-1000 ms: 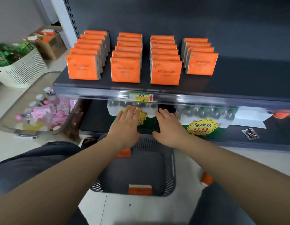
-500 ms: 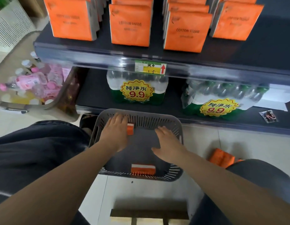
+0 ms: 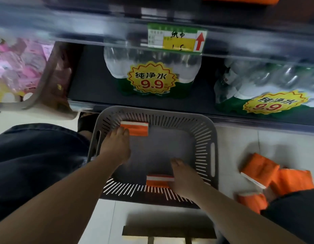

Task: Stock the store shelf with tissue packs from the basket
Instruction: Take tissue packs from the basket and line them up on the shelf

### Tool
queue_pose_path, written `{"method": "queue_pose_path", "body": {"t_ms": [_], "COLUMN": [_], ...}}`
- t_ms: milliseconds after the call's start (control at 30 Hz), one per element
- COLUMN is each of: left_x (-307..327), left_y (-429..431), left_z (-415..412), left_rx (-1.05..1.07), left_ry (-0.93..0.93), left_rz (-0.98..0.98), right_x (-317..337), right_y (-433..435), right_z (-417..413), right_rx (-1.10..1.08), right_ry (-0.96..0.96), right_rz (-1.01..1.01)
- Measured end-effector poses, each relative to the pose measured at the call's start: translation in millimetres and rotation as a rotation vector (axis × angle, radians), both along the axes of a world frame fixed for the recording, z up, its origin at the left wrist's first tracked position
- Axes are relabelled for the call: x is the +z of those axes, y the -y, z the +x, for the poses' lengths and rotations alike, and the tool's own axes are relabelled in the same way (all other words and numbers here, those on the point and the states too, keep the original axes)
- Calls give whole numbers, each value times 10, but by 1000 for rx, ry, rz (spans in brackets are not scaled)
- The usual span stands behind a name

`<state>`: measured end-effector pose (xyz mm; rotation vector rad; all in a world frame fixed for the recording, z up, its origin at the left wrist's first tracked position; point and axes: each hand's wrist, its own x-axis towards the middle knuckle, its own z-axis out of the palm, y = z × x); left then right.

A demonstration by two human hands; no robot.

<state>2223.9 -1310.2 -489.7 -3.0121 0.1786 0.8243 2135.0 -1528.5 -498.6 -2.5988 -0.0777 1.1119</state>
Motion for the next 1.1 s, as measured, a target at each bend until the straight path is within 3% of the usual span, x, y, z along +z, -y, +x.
{"method": "queue_pose_path", "body": {"t_ms": [267, 400, 700, 900, 1100], "left_x": [-441, -659, -883, -886, -769], "left_y": [-62, -114, -166, -167, -130], "left_z": [351, 416, 481, 518, 536], "left_rx": [-44, -163, -226, -191, 3], "left_ry": [30, 69, 129, 110, -30], "left_rz": [-19, 21, 22, -27, -201], "right_x": [-392, -549, -704, -713, -628], "right_y": [24, 22, 47, 72, 96], "right_z": [-64, -64, -90, -3, 196], "right_rx": [173, 197, 188, 48, -122], "right_ry": [-72, -100, -149, -155, -173], "right_rz": [-28, -6, 10, 42, 134]}}
